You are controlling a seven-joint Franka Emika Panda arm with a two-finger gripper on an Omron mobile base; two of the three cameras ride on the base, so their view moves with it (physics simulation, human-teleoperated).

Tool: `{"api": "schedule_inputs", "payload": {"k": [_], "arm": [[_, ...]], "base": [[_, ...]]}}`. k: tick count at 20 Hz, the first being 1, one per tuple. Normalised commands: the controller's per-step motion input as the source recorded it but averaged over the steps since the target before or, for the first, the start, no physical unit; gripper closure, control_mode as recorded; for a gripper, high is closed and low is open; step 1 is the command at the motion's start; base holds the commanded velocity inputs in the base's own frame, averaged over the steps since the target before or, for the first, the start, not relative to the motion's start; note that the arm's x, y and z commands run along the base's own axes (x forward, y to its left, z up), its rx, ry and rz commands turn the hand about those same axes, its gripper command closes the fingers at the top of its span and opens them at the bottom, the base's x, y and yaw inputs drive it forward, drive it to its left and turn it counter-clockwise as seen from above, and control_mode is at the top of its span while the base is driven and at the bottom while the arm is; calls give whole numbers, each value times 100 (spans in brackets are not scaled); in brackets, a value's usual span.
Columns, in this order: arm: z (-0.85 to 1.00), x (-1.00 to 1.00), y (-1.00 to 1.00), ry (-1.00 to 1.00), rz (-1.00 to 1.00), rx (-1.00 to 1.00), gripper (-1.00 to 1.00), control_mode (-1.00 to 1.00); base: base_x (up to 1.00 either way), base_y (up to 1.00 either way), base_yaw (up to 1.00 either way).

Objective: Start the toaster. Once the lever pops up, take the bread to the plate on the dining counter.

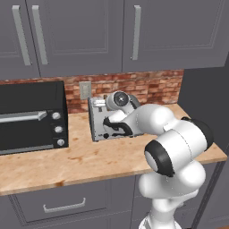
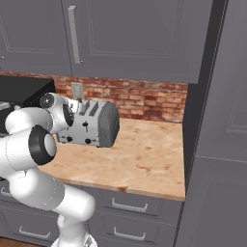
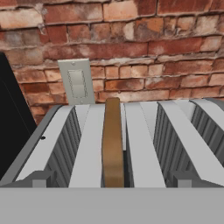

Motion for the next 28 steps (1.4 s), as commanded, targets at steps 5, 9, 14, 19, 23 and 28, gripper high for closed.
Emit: {"api": "schedule_inputs", "payload": {"k": [5,9,14,19,23,28], "arm": [[0,0,0,0,0,0,-100,-100],[0,0,0,0,0,0,-100,-100],[0,0,0,0,0,0,-100,-100],[0,0,0,0,0,0,-100,-100],[0,0,0,0,0,0,-100,-100],[0,0,0,0,0,0,-100,-100]], "base": [[0,0,0],[0,0,0],[0,0,0],[0,0,0],[0,0,0],[0,0,0]]}}
